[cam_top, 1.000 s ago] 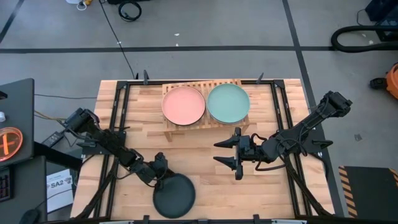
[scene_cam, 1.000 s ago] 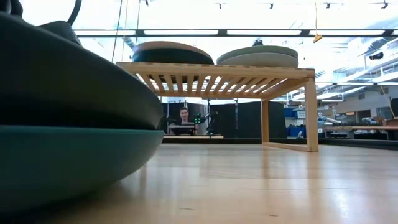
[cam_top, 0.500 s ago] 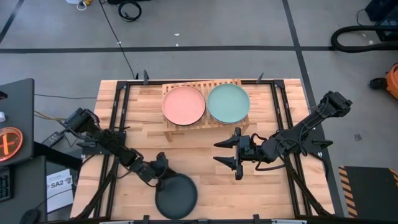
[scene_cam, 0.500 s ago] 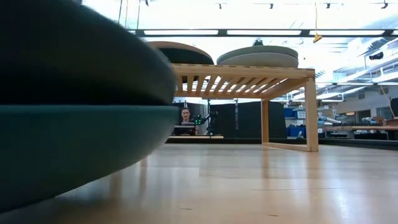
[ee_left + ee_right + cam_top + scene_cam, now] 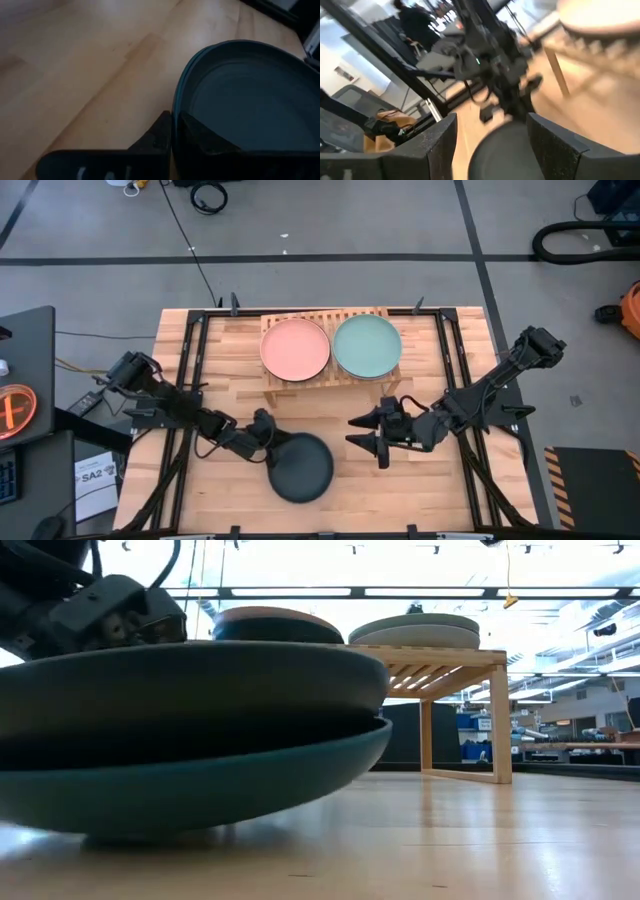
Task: Place and stack plates onto a shelf
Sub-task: Stack the black plate on top of the pink plate on shelf
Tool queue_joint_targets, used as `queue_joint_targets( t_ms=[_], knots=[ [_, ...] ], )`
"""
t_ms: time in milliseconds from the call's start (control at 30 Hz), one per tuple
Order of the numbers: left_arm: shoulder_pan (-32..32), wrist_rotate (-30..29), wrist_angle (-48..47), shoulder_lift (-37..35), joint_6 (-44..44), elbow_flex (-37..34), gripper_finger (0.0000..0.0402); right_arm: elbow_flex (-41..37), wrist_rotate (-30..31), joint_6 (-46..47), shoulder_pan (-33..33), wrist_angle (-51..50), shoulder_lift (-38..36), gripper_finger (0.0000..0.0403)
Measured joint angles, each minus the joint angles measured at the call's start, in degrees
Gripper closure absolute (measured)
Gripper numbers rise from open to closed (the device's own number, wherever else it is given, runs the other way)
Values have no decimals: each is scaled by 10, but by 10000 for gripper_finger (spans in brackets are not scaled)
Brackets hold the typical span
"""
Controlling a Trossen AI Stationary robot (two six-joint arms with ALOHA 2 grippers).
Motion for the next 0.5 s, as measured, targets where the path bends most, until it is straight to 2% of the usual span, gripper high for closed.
queue_joint_targets(
  t_ms=[100,200,500],
  knots=[
    [7,0,0,0,-12,0,376,0,0,85,9,-45,1,162],
    [9,0,0,0,-23,0,376,0,0,131,18,-50,18,165],
    [9,2,-6,0,-23,0,376,0,-12,208,24,34,130,178]
  ],
)
